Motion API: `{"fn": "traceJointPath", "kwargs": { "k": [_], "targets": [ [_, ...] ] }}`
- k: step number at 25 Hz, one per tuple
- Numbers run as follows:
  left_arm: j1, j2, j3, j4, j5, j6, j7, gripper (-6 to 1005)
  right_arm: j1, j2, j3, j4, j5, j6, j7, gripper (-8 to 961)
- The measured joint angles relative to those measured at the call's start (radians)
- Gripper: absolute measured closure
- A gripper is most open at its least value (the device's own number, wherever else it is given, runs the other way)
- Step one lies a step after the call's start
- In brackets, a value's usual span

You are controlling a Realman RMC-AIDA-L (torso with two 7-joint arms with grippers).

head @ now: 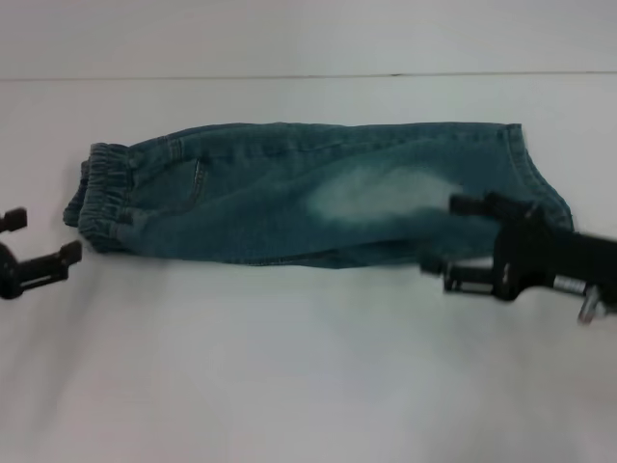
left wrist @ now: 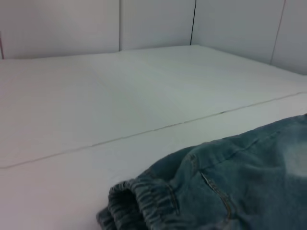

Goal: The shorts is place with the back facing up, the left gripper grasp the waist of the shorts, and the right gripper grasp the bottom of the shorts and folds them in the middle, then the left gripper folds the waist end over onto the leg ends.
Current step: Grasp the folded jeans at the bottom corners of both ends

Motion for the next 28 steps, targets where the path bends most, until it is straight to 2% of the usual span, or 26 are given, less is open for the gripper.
{"fn": "traceJointPath", "kwargs": {
  "k": [3, 8, 21, 28],
  "targets": [
    [0.011, 0.000, -0.012, -0.024, 0.003, -0.002, 0.024, 48, 0.001, -0.003, -0.008, 0.068, -0.004, -0.023, -0.112, 6],
    [0.007, -0.002, -0.002, -0.075, 0.003, -0.039, 0.057, 49, -0.001, -0.002, -0.043, 0.134, -0.006, -0.037, -0.190, 5],
    [-0.064, -0.006, 0.004, -0.222, 0.004, -0.230, 0.203, 51, 0.010, 0.000, -0.065, 0.203, -0.006, -0.025, -0.190, 6],
    [-0.092, -0.002, 0.033, -0.260, 0.004, -0.266, 0.223, 73, 0.011, 0.001, -0.067, 0.222, -0.005, -0.024, -0.190, 5]
  ]
}}
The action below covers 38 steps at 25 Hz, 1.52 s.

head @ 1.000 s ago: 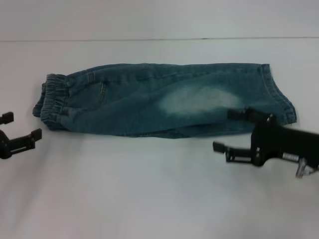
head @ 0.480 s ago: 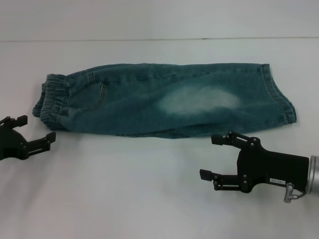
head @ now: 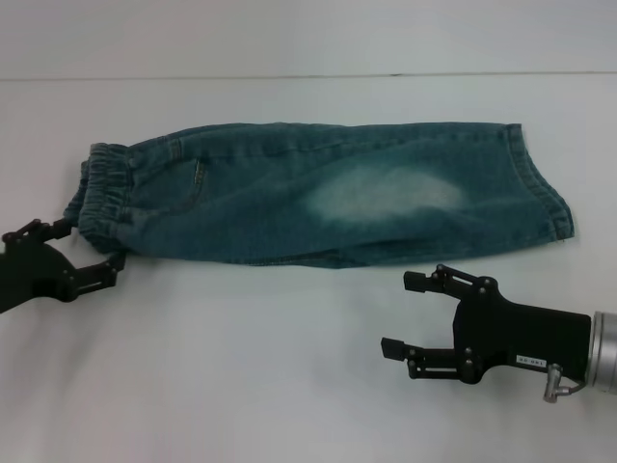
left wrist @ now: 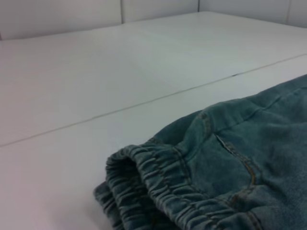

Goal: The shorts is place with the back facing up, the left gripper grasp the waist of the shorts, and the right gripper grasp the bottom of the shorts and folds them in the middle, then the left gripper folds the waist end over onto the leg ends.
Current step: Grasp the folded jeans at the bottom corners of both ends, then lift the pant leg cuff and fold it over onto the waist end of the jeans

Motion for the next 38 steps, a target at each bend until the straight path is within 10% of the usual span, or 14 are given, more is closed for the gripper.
{"fn": "traceJointPath", "kwargs": {
  "k": [18, 38],
  "targets": [
    [-0.032, 0.004, 0.030, -0.047, -0.010, -0.021, 0.050, 196, -0.003, -0.001, 0.008, 0.021, 0.007, 0.005, 0.000, 6],
    [-0.044, 0.004, 0.046, -0.019, -0.001, -0.007, 0.047, 870, -0.006, 0.001, 0.111, 0.039, 0.018, 0.012, -0.014, 5]
  ]
}}
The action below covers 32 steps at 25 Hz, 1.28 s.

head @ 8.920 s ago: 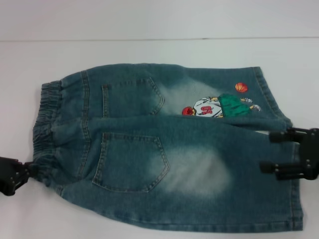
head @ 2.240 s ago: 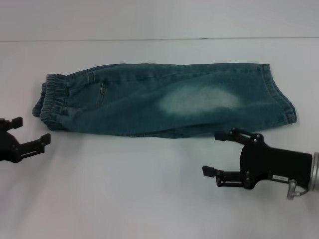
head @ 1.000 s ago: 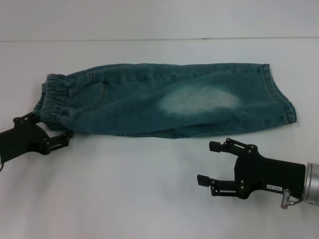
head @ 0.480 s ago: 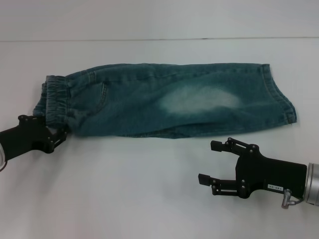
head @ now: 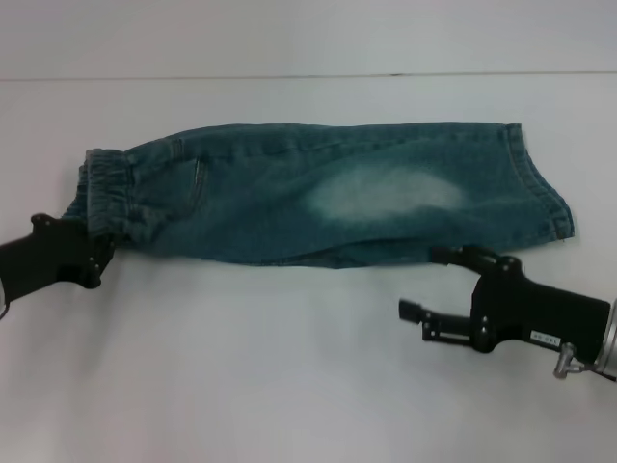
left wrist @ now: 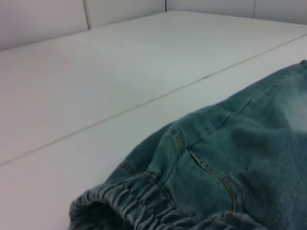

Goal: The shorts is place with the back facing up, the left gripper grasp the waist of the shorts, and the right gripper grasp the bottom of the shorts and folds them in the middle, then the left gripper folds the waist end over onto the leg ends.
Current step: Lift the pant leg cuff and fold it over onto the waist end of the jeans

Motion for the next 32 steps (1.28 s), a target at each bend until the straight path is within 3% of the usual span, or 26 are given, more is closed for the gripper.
{"fn": "traceJointPath", "kwargs": {
  "k": [4, 8, 9, 17, 22, 24, 32],
  "targets": [
    [-0.010, -0.006, 0.025, 0.068, 0.000, 0.009, -0.075, 961, 0.015, 0.000, 0.049, 0.049, 0.052, 0.041, -0.037, 5],
    [-0.013, -0.007, 0.139, 0.156, 0.001, 0.003, -0.196, 953, 0.047, 0.003, 0.052, 0.156, 0.177, 0.112, -0.152, 6],
    [-0.018, -0.007, 0.201, 0.206, 0.010, -0.003, -0.258, 951, 0.060, 0.004, 0.052, 0.191, 0.216, 0.132, -0.195, 6],
    [-0.072, -0.004, 0.319, 0.321, 0.104, 0.008, -0.434, 934, 0.175, 0.011, 0.064, 0.333, 0.342, 0.289, -0.325, 8],
    [-0.111, -0.002, 0.385, 0.389, 0.147, 0.022, -0.562, 924, 0.240, 0.014, 0.110, 0.402, 0.377, 0.382, -0.406, 179],
    [-0.129, -0.003, 0.417, 0.425, 0.166, 0.039, -0.618, 920, 0.274, 0.016, 0.126, 0.422, 0.377, 0.436, -0.422, 415],
    [-0.233, -0.005, 0.611, 0.546, 0.272, 0.062, -0.857, 904, 0.324, 0.017, 0.164, 0.455, 0.376, 0.497, -0.453, 677]
  ]
}}
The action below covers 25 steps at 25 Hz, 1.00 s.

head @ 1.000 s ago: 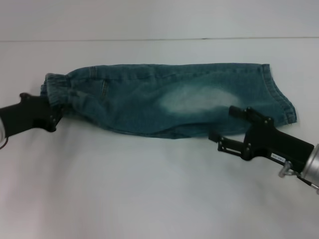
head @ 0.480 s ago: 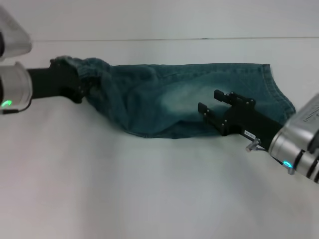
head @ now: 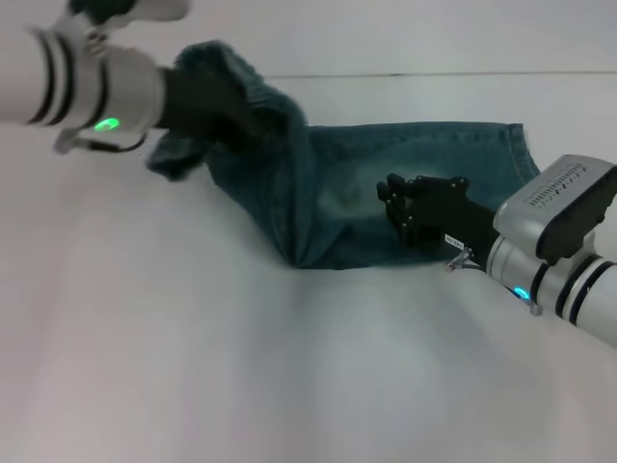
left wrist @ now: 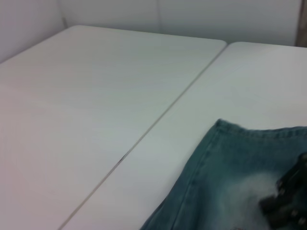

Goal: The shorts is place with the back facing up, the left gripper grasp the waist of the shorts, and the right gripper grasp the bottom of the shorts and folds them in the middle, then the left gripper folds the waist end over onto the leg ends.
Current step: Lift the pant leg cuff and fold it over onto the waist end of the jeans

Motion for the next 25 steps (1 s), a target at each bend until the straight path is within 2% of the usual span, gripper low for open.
{"fn": "traceJointPath", "kwargs": {
  "k": [4, 11, 18, 22, 25],
  "targets": [
    [-0.099, -0.001, 0.079, 0.005, 0.052, 0.002, -0.080, 895, 0.037, 0.000, 0.001, 0.028, -0.007, 0.057, 0.001, 868],
    [-0.304, -0.006, 0.152, -0.099, 0.081, -0.016, -0.171, 881, 0.061, 0.005, -0.001, 0.048, -0.013, 0.099, -0.001, 923],
    [-0.453, -0.012, 0.228, -0.265, 0.075, -0.090, -0.193, 867, 0.064, 0.004, 0.005, 0.058, -0.100, 0.096, 0.043, 951],
    [-0.500, -0.015, 0.286, -0.349, 0.070, -0.153, -0.202, 858, 0.041, -0.001, 0.014, 0.057, -0.098, 0.071, 0.041, 947],
    [-0.506, -0.015, 0.328, -0.369, 0.070, -0.189, -0.217, 852, -0.033, -0.015, 0.018, 0.016, -0.099, -0.019, 0.057, 944]
  ]
}}
